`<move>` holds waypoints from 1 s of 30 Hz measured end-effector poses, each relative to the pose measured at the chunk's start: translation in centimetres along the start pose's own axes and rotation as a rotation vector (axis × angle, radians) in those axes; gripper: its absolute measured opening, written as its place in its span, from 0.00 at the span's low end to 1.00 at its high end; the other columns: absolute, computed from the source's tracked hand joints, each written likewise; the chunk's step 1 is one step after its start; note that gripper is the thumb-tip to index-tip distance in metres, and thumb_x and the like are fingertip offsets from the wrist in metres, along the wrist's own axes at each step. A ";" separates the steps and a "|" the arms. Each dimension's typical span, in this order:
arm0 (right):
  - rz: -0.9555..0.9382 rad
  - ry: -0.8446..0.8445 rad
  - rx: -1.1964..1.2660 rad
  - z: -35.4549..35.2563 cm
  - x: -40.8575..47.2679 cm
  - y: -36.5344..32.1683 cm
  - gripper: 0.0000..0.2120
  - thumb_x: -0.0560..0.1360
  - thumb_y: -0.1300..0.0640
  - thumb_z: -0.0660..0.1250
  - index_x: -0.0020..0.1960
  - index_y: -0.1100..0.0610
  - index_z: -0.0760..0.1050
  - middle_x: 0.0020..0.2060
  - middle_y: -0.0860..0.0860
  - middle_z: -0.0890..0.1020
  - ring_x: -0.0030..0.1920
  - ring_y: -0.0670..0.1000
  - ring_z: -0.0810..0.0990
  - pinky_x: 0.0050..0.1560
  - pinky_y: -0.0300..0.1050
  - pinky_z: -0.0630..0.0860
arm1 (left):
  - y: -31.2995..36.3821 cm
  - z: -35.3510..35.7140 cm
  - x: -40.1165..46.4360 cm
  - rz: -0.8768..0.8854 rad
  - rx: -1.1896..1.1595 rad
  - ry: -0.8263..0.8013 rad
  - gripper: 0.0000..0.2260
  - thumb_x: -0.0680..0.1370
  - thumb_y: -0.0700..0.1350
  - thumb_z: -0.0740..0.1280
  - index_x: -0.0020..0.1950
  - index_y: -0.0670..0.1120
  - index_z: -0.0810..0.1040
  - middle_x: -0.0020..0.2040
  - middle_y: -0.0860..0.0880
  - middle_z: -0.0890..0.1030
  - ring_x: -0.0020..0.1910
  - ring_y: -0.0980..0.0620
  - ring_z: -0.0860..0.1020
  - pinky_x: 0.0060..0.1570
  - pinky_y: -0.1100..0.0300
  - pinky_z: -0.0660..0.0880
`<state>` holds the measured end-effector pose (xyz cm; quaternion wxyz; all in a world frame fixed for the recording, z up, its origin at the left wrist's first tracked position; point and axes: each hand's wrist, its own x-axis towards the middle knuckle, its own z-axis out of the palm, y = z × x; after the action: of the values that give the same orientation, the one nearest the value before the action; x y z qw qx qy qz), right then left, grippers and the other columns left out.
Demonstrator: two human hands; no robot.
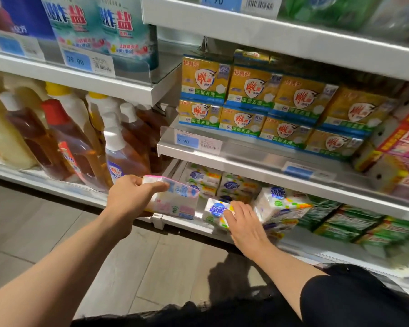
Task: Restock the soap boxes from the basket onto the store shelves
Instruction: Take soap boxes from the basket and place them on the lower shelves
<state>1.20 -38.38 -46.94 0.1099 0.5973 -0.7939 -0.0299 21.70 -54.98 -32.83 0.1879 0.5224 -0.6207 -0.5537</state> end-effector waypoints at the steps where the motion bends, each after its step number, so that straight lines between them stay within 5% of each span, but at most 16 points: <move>1: 0.002 0.025 0.005 0.0 0.1 0.0 0.32 0.53 0.64 0.79 0.52 0.60 0.68 0.52 0.62 0.78 0.48 0.62 0.78 0.49 0.52 0.77 | -0.1 0.1 0.0 0.004 0.006 -0.006 0.12 0.73 0.49 0.74 0.46 0.40 0.80 0.41 0.43 0.84 0.43 0.46 0.83 0.44 0.48 0.82; 9: 0.244 -0.057 -0.056 -2.8 3.1 -0.5 0.23 0.59 0.63 0.77 0.51 0.56 0.73 0.42 0.52 0.80 0.42 0.56 0.78 0.42 0.48 0.70 | -0.4 -0.6 0.2 -0.034 -0.008 -0.016 0.12 0.73 0.48 0.74 0.49 0.41 0.78 0.43 0.43 0.83 0.44 0.46 0.82 0.39 0.53 0.82; 13: 0.281 -0.055 -0.085 -2.2 2.6 -0.4 0.26 0.49 0.65 0.81 0.43 0.58 0.74 0.33 0.55 0.78 0.32 0.57 0.76 0.34 0.48 0.71 | -0.6 -1.0 0.3 -0.093 -0.137 -0.048 0.11 0.74 0.45 0.73 0.50 0.41 0.77 0.46 0.41 0.83 0.46 0.45 0.82 0.43 0.50 0.82; 18: 0.248 -0.058 -0.098 -1.9 2.1 0.0 0.28 0.51 0.65 0.81 0.48 0.62 0.76 0.36 0.57 0.79 0.34 0.58 0.78 0.37 0.49 0.74 | 0.0 -1.5 0.0 -0.161 -0.352 -0.150 0.10 0.76 0.43 0.70 0.55 0.44 0.74 0.48 0.42 0.84 0.42 0.45 0.85 0.36 0.53 0.82; 21: 0.208 -0.082 -0.057 -2.8 1.9 0.0 0.24 0.67 0.59 0.75 0.60 0.59 0.71 0.52 0.54 0.79 0.50 0.55 0.78 0.54 0.47 0.73 | 0.8 -1.6 -0.4 -0.200 -0.445 -0.197 0.14 0.76 0.46 0.71 0.58 0.42 0.75 0.44 0.42 0.86 0.40 0.45 0.85 0.31 0.55 0.81; 26: 0.023 0.013 0.108 -5.2 0.3 1.8 0.29 0.62 0.64 0.74 0.62 0.64 0.74 0.60 0.59 0.78 0.61 0.58 0.77 0.67 0.49 0.69 | 2.0 -1.1 -2.1 0.204 -0.264 -0.256 0.18 0.71 0.36 0.73 0.59 0.45 0.77 0.45 0.50 0.85 0.48 0.50 0.84 0.45 0.50 0.82; 30: -0.056 0.337 0.194 -9.2 -1.5 4.6 0.12 0.63 0.64 0.68 0.47 0.62 0.79 0.41 0.55 0.82 0.41 0.55 0.81 0.41 0.46 0.82 | 3.6 0.2 -4.4 0.437 -0.263 -0.356 0.26 0.69 0.31 0.71 0.63 0.50 0.73 0.53 0.51 0.83 0.55 0.52 0.81 0.44 0.56 0.81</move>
<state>-0.79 -34.88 -37.40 0.1824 0.6234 -0.7466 0.1442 21.61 -51.71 -28.19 0.2569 0.2427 -0.6643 -0.6586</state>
